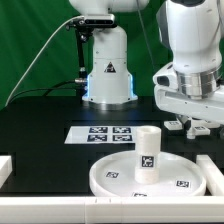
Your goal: Assemble round table
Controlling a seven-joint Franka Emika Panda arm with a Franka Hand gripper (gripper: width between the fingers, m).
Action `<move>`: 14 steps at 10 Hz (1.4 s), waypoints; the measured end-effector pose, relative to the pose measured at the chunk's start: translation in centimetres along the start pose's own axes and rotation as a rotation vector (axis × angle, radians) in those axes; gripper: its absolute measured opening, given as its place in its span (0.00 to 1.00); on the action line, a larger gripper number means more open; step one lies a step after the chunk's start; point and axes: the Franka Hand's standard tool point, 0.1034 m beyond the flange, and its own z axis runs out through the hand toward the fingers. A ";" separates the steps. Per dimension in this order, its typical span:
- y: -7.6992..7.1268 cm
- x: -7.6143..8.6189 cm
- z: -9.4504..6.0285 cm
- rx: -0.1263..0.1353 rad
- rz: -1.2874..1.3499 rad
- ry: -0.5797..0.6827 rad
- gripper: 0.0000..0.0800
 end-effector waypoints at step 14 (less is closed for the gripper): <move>4.8 -6.5 1.9 -0.082 -0.013 0.070 0.81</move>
Offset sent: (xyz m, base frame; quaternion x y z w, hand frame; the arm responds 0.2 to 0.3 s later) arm -0.0635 -0.0126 0.0330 0.0005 0.1049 0.0704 0.9920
